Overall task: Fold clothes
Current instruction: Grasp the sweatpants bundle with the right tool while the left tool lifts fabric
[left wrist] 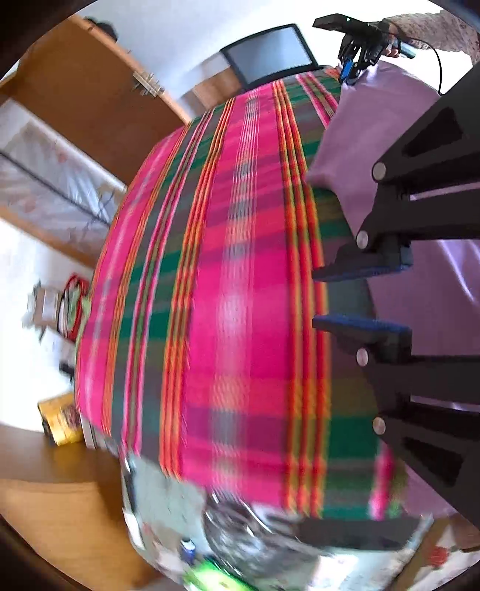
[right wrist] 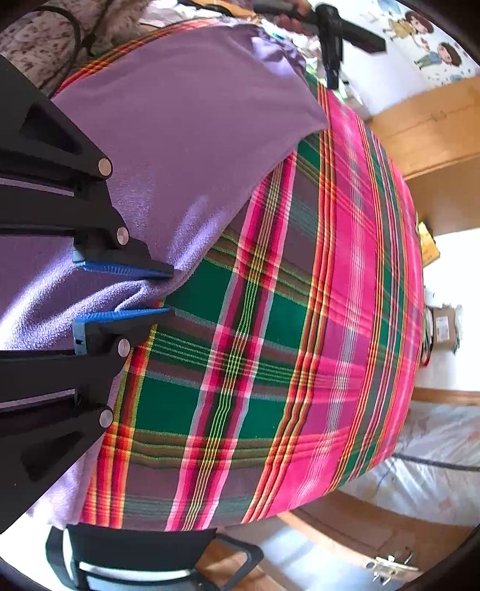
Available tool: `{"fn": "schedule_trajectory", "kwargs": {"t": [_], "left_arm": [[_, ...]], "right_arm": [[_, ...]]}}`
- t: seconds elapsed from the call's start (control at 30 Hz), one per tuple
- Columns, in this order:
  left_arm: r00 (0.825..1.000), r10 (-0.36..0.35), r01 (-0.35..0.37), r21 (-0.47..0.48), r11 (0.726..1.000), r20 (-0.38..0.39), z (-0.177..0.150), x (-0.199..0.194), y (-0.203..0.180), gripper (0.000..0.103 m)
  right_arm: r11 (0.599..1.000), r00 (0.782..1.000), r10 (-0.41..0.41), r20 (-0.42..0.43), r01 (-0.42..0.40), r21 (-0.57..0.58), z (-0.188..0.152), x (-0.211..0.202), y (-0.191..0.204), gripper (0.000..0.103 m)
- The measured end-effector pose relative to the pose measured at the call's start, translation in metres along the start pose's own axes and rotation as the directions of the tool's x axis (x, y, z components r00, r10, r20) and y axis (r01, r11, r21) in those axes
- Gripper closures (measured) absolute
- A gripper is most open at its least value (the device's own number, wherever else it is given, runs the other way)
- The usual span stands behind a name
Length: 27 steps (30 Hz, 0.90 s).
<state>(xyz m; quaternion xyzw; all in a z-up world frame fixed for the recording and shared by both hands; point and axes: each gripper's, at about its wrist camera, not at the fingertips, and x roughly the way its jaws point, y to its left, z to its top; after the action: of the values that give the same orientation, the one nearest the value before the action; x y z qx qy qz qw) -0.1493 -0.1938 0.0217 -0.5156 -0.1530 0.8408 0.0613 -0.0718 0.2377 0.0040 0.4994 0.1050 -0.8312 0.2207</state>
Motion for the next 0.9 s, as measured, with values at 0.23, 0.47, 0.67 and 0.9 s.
{"fn": "schedule_trajectory", "kwargs": {"t": [0.23, 0.47, 0.67, 0.9], "left_arm": [[0.997, 0.069, -0.064, -0.136, 0.989, 0.034, -0.021, -0.028, 0.059, 0.083], [0.995, 0.089, -0.080, -0.210, 0.974, 0.034, -0.031, -0.041, 0.099, 0.078], [1.000, 0.025, -0.024, -0.277, 0.961, 0.003, -0.042, -0.041, 0.126, 0.077], [0.989, -0.149, 0.142, -0.419, 0.897, 0.017, -0.055, -0.047, 0.162, 0.075]], "right_arm": [[1.000, 0.995, -0.024, 0.101, 0.024, 0.002, 0.032, -0.013, 0.033, 0.079], [0.982, 0.984, 0.129, 0.124, -0.110, -0.151, 0.079, 0.006, 0.101, 0.079], [0.958, 0.961, 0.256, 0.105, -0.238, -0.157, 0.125, 0.037, 0.138, 0.077], [0.928, 0.928, 0.367, 0.057, -0.362, -0.087, 0.161, 0.077, 0.163, 0.076]]}}
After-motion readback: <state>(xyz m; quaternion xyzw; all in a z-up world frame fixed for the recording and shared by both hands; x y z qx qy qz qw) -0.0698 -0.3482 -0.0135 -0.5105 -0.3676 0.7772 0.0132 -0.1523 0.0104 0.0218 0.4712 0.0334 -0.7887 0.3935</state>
